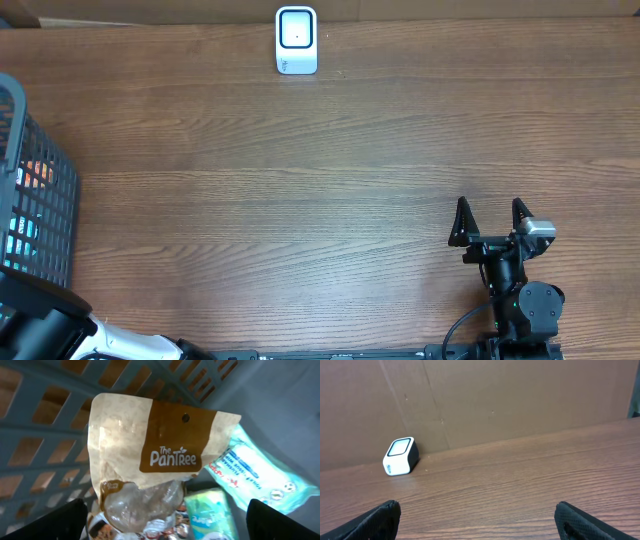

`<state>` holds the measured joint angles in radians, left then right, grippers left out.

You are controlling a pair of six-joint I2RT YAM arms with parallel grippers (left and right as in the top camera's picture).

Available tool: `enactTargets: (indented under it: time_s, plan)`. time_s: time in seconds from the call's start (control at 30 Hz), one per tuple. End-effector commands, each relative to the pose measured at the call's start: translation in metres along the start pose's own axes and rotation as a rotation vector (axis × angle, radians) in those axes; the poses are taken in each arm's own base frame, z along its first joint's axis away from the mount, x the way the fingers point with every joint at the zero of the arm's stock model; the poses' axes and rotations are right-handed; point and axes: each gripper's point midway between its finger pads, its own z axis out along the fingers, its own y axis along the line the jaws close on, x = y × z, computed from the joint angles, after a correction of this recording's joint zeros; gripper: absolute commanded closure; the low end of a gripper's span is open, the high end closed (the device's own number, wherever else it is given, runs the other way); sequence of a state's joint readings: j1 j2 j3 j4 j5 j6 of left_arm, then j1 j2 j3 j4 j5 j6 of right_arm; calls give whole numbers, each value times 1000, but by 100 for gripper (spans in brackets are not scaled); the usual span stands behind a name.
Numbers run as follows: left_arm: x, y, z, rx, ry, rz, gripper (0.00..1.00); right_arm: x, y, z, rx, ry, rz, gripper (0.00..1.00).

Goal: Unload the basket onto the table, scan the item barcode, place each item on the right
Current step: 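Reach the left gripper into the basket and grasp the Pantree bag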

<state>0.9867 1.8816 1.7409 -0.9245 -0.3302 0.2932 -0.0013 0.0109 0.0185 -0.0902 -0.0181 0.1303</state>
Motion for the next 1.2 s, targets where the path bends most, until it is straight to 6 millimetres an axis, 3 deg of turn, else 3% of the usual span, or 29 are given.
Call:
enactTargets:
  time_s: [0.0,0.3,0.63,0.77,0.97,1.17]
  plan:
    - [7,10,16,-15,32,73,6,2,-4,0,16,-5,-4,0]
    - [17,36,42,-28,53,18,4,1,-4,0,16,-5,-4,0]
    - [26,-1,89,145,81,102,7,2,-4,0,16,-5,-4,0]
    - [30,-26,106,250,88,113,9,2,-4,0,16,-5,-4,0]
    - [35,-72,121,442,74,182,13,2,-4,0,16,-5,-4,0]
    - [36,-89,129,470,80,200,10,1,-4,0,16,-5,-4,0]
